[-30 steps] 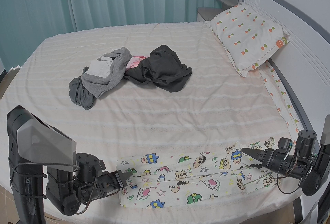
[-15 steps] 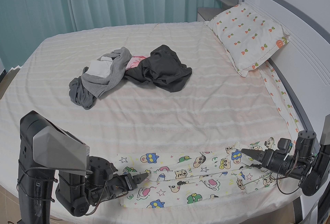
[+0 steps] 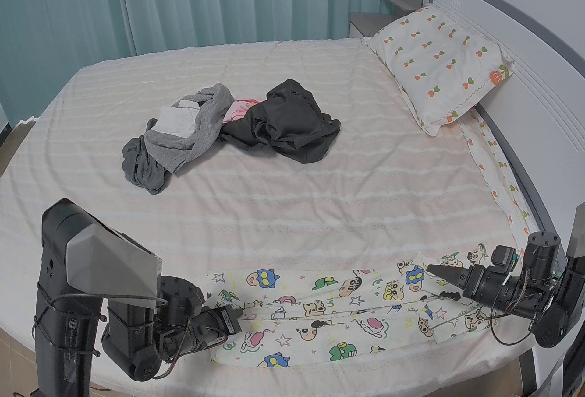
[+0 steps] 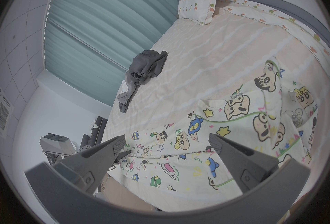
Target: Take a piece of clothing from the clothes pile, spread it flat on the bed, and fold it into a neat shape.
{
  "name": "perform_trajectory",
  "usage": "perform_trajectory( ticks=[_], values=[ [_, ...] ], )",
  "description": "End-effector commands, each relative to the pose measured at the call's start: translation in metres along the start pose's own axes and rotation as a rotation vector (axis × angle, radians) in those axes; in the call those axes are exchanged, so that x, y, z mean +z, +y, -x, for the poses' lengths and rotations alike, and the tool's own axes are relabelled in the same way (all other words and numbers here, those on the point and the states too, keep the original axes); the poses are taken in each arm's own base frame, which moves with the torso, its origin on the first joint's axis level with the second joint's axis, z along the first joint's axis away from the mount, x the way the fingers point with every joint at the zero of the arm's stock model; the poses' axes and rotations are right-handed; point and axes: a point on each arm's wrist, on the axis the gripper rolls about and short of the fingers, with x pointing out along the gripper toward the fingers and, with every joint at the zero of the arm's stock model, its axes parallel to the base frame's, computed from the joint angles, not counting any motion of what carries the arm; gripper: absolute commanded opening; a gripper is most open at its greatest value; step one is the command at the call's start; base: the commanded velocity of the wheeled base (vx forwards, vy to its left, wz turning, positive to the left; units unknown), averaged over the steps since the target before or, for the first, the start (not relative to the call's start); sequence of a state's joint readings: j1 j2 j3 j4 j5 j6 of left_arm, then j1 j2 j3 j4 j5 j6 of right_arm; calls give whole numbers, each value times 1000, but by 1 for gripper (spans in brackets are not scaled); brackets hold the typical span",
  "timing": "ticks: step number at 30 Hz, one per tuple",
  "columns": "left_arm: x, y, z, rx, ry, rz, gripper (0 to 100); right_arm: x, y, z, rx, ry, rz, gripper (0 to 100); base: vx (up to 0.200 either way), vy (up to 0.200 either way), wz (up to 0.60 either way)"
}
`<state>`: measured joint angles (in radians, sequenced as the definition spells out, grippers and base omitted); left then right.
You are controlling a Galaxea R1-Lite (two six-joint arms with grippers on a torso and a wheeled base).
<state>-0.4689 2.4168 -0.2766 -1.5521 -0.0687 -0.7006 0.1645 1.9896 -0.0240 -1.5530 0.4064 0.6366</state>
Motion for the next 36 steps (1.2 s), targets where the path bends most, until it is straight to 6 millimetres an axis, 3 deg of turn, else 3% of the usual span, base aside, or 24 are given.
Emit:
perform_trajectory(
  ticks=[1,11,21,25,36],
  values=[
    [7,5,4,16,-27,15,0,1,1,0,10,-12,7,100,0,0,0],
    [22,5,33,29,-76,34,0,6,1,1,12,-39,10,100,0,0,0],
    [42,29,64,107,-144,81,0,6,0,0,10,-33,7,100,0,0,0],
    [56,50,93,111,-180,112,0,5,0,0,9,-32,7,100,0,0,0],
    [83,100,139,188,-325,148,0,5,-1,-1,5,-26,4,100,0,0,0]
  ],
)
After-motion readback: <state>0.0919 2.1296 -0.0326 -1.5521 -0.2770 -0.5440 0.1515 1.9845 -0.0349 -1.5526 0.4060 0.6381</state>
